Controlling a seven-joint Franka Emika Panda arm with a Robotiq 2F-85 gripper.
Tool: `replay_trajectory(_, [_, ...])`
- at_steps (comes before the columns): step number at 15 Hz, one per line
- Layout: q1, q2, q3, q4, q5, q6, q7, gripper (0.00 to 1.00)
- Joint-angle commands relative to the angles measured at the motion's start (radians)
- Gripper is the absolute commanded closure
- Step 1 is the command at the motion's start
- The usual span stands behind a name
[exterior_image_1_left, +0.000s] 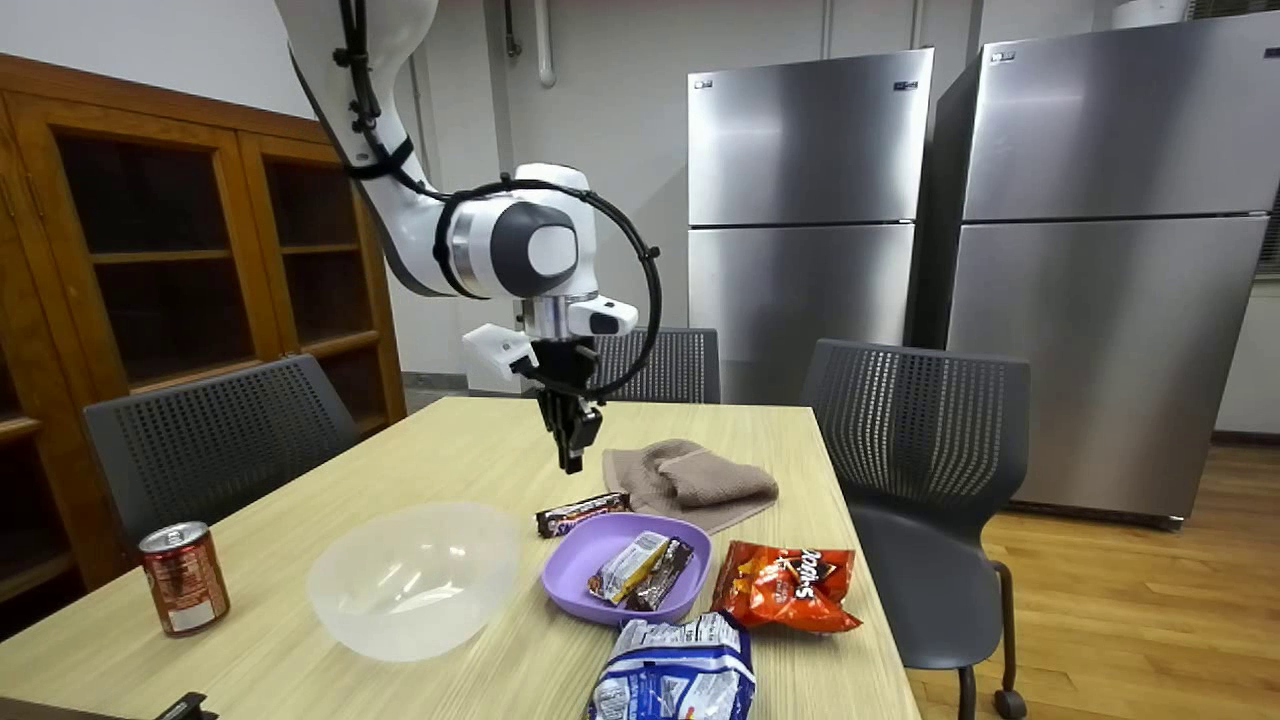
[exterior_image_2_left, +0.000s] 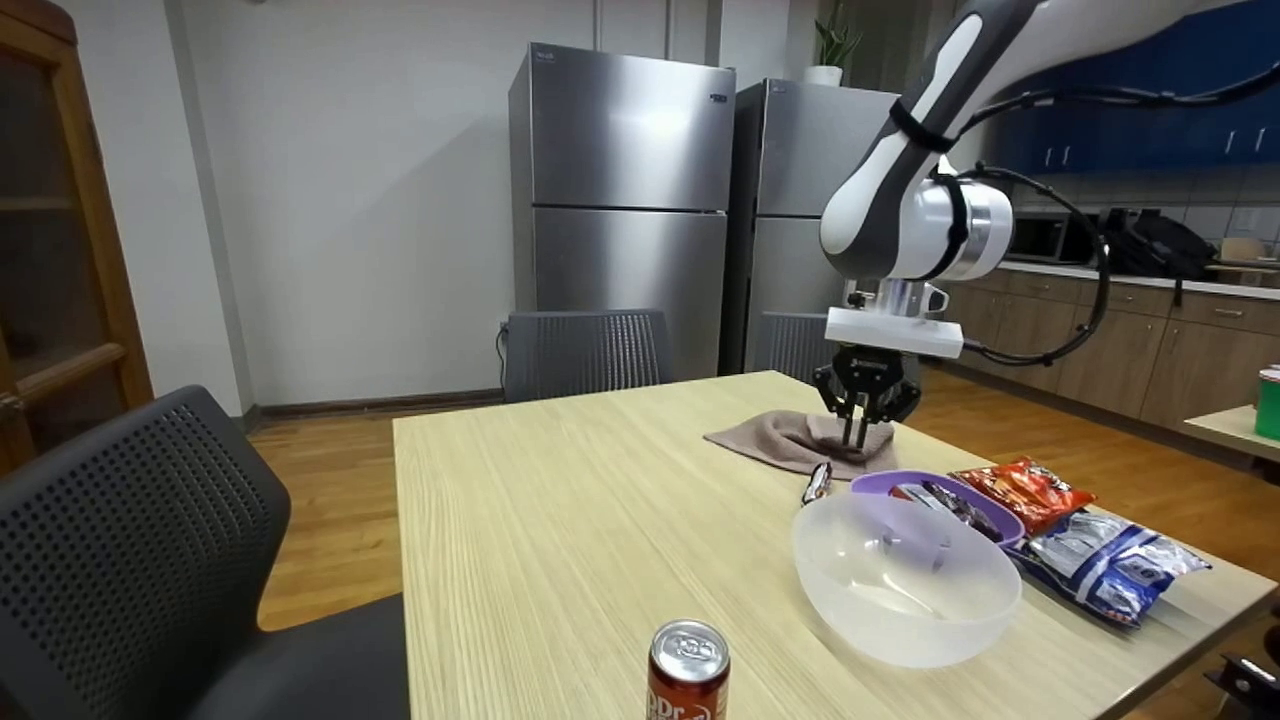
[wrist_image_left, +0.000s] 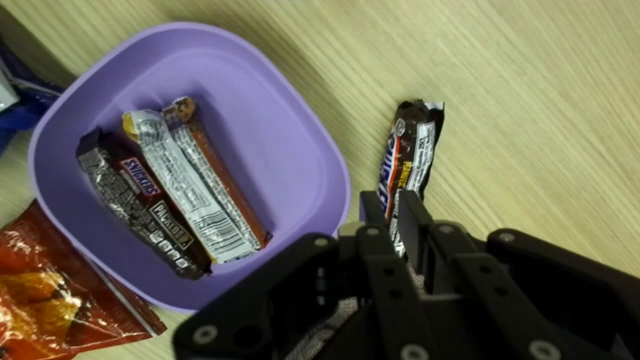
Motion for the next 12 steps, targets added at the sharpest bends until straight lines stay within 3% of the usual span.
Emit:
replay_trajectory(1, [-0.041, 0.037, -0.004, 0.054, 0.005, -0.021, -0.076, 0.77])
replay_trajectory(2, [-0.050, 0.048, -0.004, 0.066, 0.006, -0.023, -0.089, 0.58])
replay_trajectory(3, [-0.061, 0.061, 0.000, 0.080, 0.012, -0.024, -0.107, 0.75])
replay_trajectory(4, [-0.064, 0.075, -0.002, 0.093, 0.007, -0.022, -0.119, 0.72])
replay_trajectory(5, [-0.068, 0.066, -0.004, 0.089, -0.002, -0.026, -0.136, 0.46])
replay_trajectory(7, [-0.071, 0.072, -0.006, 0.100, -0.010, -0.026, -0.162, 0.42])
replay_trajectory(12, [-0.079, 0.081, -0.005, 0.133, -0.017, -0.036, -0.217, 0.05])
